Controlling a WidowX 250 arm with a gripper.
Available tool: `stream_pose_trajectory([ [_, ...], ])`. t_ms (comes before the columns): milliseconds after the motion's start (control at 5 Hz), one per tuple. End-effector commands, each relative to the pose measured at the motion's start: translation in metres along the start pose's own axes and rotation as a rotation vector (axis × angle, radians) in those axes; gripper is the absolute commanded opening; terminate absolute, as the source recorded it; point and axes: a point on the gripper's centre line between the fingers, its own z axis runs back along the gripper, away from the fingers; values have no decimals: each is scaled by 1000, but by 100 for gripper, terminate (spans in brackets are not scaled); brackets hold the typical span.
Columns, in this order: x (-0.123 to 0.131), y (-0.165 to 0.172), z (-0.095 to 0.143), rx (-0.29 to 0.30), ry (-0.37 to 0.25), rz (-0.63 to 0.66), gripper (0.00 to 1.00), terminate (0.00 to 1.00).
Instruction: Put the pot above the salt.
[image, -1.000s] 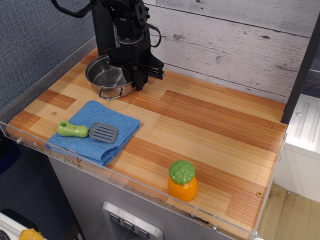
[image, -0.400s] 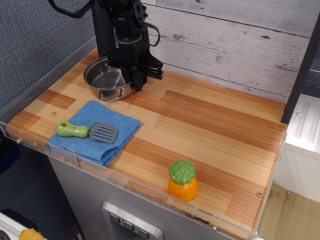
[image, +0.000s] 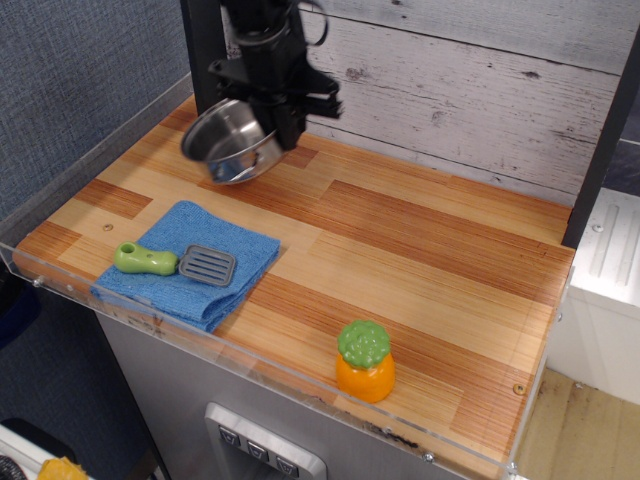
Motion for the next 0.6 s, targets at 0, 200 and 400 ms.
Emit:
stream_pose_trajectory([
  [0,2,-51,41,-39,-95,-130,0,0],
  [200,-2,-86,42,-78,-100,-190,0,0],
  [400,-8,-123,33,-114,-85,-245,0,0],
])
